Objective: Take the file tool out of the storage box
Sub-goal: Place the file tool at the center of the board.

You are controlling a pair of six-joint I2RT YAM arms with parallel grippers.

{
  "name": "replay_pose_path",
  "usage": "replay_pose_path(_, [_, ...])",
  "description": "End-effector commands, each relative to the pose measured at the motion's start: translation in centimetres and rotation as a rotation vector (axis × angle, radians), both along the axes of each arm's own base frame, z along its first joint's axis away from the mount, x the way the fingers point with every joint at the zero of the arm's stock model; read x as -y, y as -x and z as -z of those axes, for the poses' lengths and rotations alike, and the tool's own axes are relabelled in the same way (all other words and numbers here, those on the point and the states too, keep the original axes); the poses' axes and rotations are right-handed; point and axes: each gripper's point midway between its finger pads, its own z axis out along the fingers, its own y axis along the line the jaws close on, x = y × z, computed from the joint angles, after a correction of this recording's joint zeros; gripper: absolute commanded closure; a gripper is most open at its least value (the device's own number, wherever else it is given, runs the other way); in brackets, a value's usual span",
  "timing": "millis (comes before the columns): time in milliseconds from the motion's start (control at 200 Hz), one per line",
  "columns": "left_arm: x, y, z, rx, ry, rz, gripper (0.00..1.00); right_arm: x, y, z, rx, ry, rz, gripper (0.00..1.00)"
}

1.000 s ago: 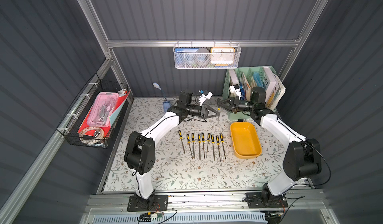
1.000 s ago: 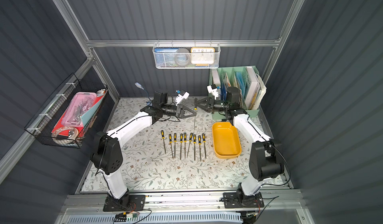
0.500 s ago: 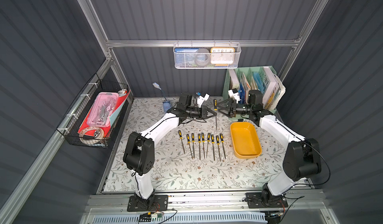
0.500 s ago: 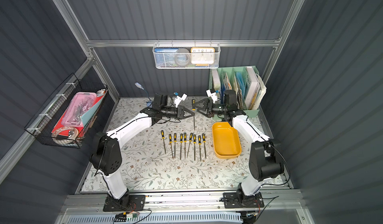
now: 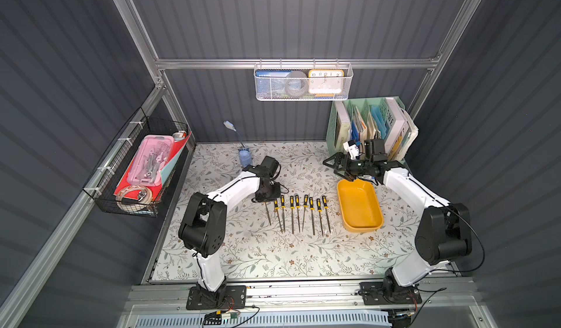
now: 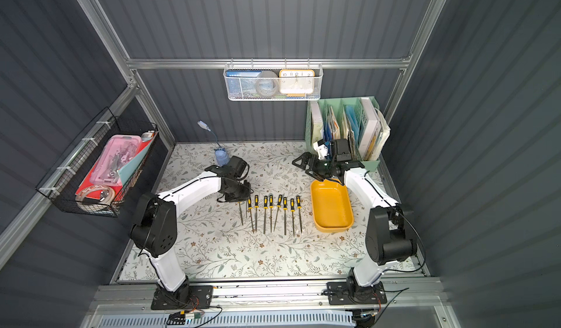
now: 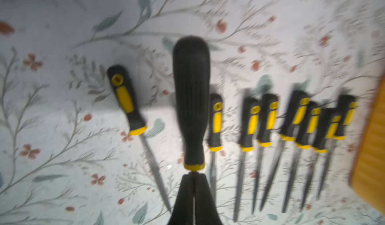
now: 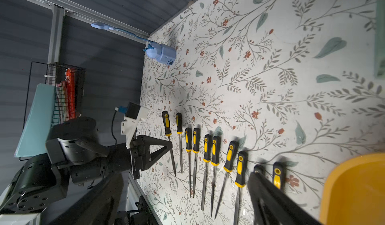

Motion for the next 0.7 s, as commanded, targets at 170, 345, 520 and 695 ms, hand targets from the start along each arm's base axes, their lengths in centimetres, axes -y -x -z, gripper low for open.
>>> replay_pose_path(170, [-5.5,4.1,0.5,-0.079,-0.179,-0.064,1.0,0.2,0.1,1.5,-0.039,0.034,-0.009,0.01])
replay_pose_path(345, [-7.9,4.0,0.9,-0.081,-0.171,-0.114,1.0,0.1,0.1,2.4,-0.065,0.035,-0.019,0.01])
replay_pose_path(520, [-9.4,2.6,1.6,-0.07,-0.223,-0.118,1.0,0.0,0.1,3.2,-0.087,0.033,-0.025,0.01])
replay_pose_path(695, [-10.0,0.7,2.8,-0.071,-0.278,-0.124,1.0,0.1,0.2,3.6,-0.099,0.038,-0.028,0.01])
